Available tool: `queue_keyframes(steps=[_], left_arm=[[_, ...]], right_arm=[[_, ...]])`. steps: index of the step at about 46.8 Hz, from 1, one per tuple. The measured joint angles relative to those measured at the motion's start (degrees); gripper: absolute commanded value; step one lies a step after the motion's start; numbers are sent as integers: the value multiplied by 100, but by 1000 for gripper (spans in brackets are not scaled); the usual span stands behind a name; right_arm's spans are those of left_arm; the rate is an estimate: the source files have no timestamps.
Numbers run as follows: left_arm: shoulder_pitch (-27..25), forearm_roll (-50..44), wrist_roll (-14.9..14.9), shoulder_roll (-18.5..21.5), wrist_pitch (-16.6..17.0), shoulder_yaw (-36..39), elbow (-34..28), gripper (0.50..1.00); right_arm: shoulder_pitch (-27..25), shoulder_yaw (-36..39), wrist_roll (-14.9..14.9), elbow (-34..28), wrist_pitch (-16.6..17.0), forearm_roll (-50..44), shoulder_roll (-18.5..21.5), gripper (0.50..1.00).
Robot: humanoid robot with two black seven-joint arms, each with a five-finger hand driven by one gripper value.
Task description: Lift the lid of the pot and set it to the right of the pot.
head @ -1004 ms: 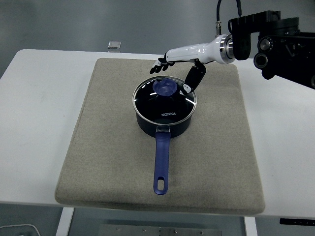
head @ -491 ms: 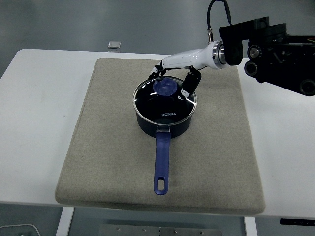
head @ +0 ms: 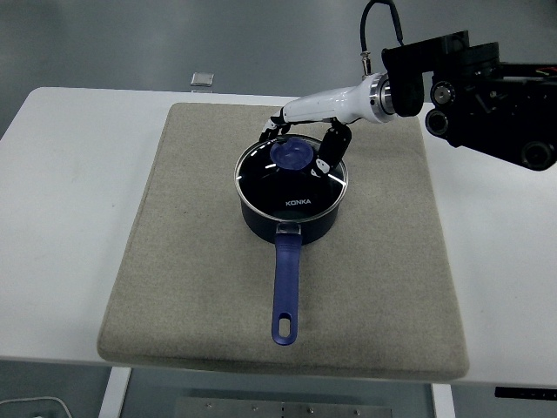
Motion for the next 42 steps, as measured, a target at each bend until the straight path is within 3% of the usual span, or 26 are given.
queue_keyframes(steps=[7,22,42], left_arm=[[-2,0,0,0,3,0,0,1000],[-2,0,0,0,4,0,0,1000],[-2,-3,0,0,1,0,0,1000]], right_arm=[[0,-34,0,-1,0,0,0,803],[-7,-35,0,-1,5,0,0,795],[-1,-62,0,-1,10,0,75,729]])
